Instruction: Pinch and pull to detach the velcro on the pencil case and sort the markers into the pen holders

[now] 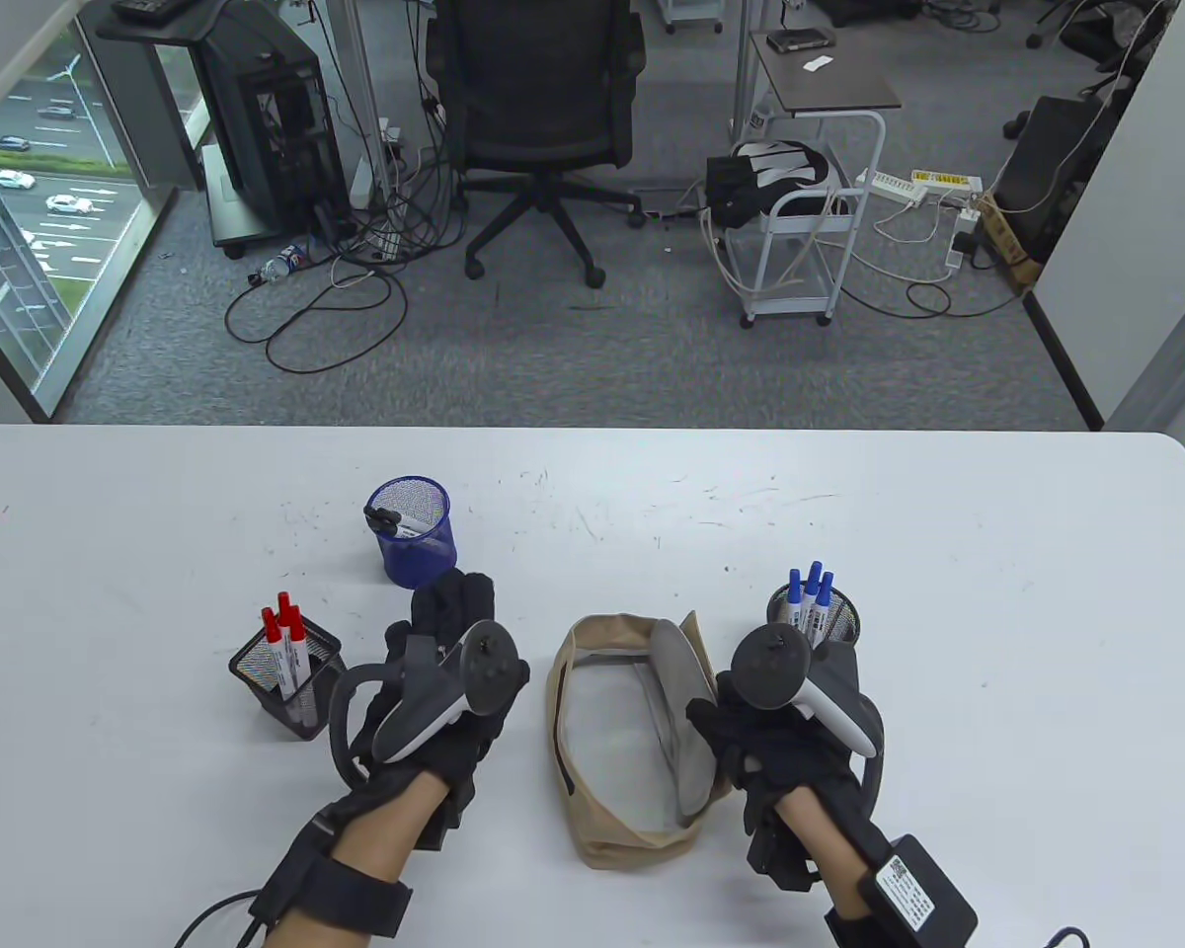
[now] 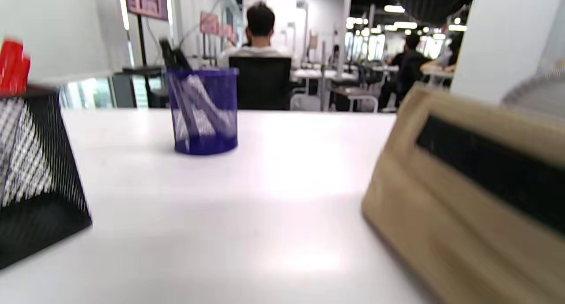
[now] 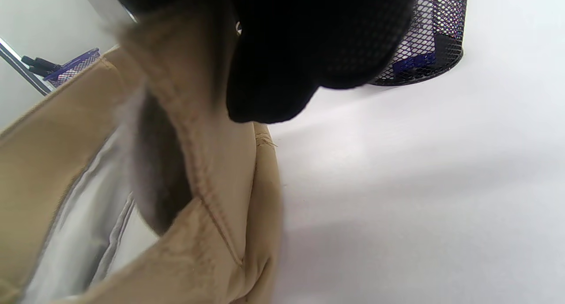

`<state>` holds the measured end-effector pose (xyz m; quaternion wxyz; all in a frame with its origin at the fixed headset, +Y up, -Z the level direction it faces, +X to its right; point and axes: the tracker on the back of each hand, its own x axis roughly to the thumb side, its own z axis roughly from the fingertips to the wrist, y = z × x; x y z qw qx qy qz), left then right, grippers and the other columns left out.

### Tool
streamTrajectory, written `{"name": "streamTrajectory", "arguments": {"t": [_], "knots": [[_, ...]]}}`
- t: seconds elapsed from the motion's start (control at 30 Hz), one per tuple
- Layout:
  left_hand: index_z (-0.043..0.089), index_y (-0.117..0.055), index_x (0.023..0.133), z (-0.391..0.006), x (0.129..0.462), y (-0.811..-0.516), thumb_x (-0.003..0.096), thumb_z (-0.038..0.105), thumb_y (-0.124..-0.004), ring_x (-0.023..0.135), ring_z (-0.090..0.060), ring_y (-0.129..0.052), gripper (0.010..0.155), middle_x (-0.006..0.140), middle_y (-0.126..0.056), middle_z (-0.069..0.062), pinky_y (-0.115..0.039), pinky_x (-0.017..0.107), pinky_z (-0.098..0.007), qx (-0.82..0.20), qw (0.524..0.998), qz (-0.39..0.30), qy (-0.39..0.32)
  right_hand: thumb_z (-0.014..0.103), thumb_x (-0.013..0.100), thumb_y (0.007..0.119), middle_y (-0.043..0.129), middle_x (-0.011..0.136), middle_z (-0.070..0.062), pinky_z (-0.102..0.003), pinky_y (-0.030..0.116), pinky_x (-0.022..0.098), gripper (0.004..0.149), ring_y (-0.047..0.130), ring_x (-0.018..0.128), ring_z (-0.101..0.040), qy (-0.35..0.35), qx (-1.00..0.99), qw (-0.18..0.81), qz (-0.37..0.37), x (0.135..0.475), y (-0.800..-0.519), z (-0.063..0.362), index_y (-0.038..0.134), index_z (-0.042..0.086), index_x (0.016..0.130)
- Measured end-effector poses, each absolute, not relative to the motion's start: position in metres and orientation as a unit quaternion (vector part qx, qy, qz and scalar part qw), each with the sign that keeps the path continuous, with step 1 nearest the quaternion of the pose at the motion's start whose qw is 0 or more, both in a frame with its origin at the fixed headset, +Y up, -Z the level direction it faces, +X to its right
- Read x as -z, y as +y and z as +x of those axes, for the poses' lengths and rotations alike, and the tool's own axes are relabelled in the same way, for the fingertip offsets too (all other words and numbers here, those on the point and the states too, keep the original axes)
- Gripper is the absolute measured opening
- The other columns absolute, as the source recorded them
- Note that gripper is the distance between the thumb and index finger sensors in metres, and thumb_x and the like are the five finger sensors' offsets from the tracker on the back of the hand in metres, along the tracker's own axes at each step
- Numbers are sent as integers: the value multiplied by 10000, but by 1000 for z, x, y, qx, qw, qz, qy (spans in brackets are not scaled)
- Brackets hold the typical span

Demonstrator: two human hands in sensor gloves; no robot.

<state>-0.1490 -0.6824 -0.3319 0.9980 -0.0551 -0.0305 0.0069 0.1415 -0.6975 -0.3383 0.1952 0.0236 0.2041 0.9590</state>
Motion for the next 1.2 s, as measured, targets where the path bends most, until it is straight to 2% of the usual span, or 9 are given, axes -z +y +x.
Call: {"name": "streamTrajectory", "arguments": {"t": [0.17,0.33,0.43,0.67,0.83,0.97,1.07,1.13,1.2], "knots": [[205,-102,1194,-154,323,-727,513,602,-424,1135,-364,-157,852,1254,-86,-95,-299,778,-569,16,993,-114,-28,428,506,810,1018,681,-179,-325,882,190,644,1059,264,-202,207,-958,197,22,339,-698,143,746,-46,938],[207,-81,1186,-157,319,-756,506,589,-377,1123,-362,-100,835,1242,-43,-87,-255,775,-570,19,986,-161,-26,430,507,809,1018,683,-180,-328,883,193,646,1061,268,-206,209,-958,197,20,339,-697,144,746,-47,938],[205,-43,1180,-158,319,-765,511,590,-360,1113,-361,-54,835,1232,2,-86,-225,773,-570,1,979,-203,-22,436,506,807,1019,680,-182,-327,884,191,651,1061,266,-203,208,-958,195,20,339,-696,143,748,-49,936],[210,-52,1180,-159,318,-774,510,585,-361,1108,-356,-43,828,1229,5,-80,-217,772,-569,2,982,-188,-26,459,507,794,1028,659,-187,-325,889,182,662,1066,256,-199,197,-960,200,19,335,-685,147,762,-56,922],[206,-60,1182,-160,315,-771,511,585,-364,1107,-360,-48,828,1229,-1,-83,-220,771,-569,-15,984,-177,-29,468,511,776,1019,683,-186,-344,889,209,663,1067,287,-223,146,-968,202,12,322,-662,159,756,-42,933],[203,-69,1184,-159,313,-768,510,584,-369,1106,-364,-52,830,1230,-7,-88,-225,769,-571,-15,985,-170,-33,470,520,752,950,818,-179,-411,873,335,659,1048,479,-291,67,-977,202,-13,302,-655,178,690,25,1003],[200,-73,1184,-157,312,-768,511,583,-371,1105,-366,-53,830,1229,-9,-91,-227,768,-570,-17,985,-168,-37,456,528,718,843,969,-176,-502,830,458,657,965,718,-372,19,-984,174,-28,290,-667,190,619,80,1058],[196,-74,1184,-156,311,-767,511,582,-374,1102,-371,-51,832,1227,-9,-94,-226,766,-573,-19,985,-166,-39,456,533,681,712,1083,-167,-573,756,564,676,837,895,-405,9,-991,132,-24,284,-681,196,527,123,1101],[196,-75,1185,-154,309,-766,511,581,-374,1102,-371,-53,832,1228,-11,-93,-227,766,-573,-20,985,-165,-41,461,530,641,538,1170,-147,-627,622,661,700,623,1038,-412,13,-995,99,-21,281,-699,200,429,160,1126]]}}
